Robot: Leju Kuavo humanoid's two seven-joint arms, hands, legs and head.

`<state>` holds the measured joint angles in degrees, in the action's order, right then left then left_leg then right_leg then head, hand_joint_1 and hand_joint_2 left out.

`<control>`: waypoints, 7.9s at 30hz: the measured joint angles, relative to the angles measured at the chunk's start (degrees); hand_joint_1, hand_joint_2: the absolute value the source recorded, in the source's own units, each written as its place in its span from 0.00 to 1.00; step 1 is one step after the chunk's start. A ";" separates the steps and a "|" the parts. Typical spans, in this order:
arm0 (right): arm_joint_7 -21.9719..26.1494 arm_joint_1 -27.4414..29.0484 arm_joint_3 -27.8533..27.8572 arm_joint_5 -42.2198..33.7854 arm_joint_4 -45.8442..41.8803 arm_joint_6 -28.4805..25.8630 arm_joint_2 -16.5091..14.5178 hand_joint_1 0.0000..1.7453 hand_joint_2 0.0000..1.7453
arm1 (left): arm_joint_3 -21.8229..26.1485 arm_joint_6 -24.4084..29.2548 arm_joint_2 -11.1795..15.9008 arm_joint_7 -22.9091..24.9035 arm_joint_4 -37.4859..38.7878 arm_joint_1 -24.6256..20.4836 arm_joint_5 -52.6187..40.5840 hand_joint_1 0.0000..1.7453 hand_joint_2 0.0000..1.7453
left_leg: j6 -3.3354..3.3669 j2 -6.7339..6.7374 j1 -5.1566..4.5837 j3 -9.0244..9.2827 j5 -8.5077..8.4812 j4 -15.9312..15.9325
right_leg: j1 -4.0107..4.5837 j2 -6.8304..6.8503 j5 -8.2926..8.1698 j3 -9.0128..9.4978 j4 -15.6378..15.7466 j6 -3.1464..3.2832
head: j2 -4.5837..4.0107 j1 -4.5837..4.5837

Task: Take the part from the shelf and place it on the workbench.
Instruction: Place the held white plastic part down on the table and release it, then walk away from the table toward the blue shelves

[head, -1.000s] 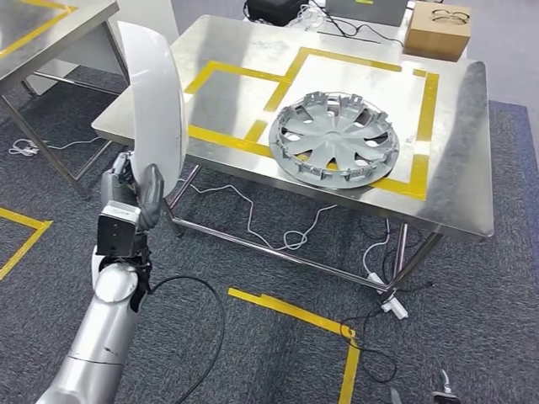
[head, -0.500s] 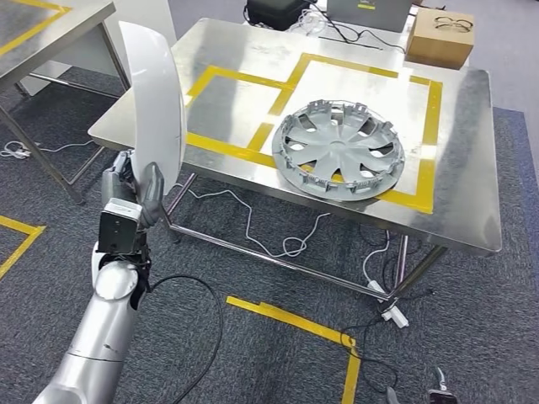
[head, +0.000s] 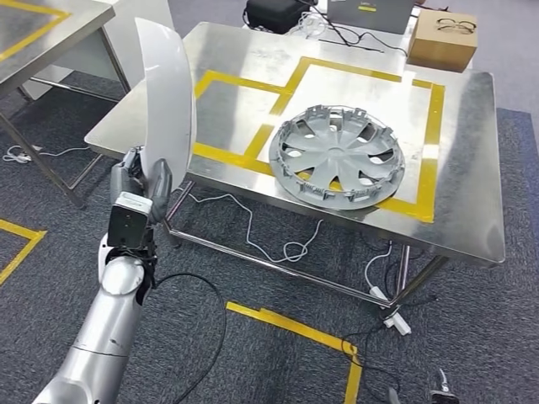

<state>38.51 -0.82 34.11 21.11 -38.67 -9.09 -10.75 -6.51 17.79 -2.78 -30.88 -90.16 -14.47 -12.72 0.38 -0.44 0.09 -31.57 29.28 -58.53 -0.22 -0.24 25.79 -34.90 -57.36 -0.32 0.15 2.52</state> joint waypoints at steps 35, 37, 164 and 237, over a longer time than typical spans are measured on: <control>0.00 -2.31 -3.45 -0.40 2.92 -0.51 0.98 0.00 1.00 | -6.23 0.63 4.29 7.51 14.29 -12.82 -21.33 1.00 1.00 | -1.69 0.08 0.55 -7.36 4.67 -13.05 | -0.37 -0.10 0.63 0.97 0.47 0.81 | 0.00 0.07; 0.00 -2.22 -3.66 -0.39 3.24 -0.48 0.98 0.00 1.00 | -6.69 0.82 4.61 7.99 15.15 -12.89 -22.61 1.00 1.00 | -1.91 0.09 0.61 -9.92 4.13 -16.23 | -0.37 -0.20 1.16 1.63 0.43 0.83 | 0.00 0.08; -18.85 -2.98 -6.35 7.16 23.63 -3.64 5.55 0.00 0.00 | -6.42 12.41 4.01 19.68 62.20 -30.42 -45.26 0.00 0.00 | -0.68 0.15 0.39 -6.45 -1.39 -7.36 | -0.28 -0.19 0.66 0.58 -0.14 0.42 | 0.00 0.22; -14.57 -2.56 5.15 16.47 25.18 -5.85 5.16 0.00 0.00 | 2.64 14.33 -3.98 2.67 15.86 -7.66 -3.28 0.00 0.00 | 2.01 0.53 0.27 -1.77 -3.33 1.16 | -0.45 0.25 8.70 -5.05 -13.42 -2.36 | 0.00 0.11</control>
<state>23.94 -3.38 39.25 37.58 -13.49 -14.94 -5.60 -3.87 32.12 -6.75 -28.21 -74.30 -22.13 -16.00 2.39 0.09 0.36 -33.34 25.95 -57.37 -0.67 0.01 34.49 -39.95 -70.79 -2.68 0.15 2.63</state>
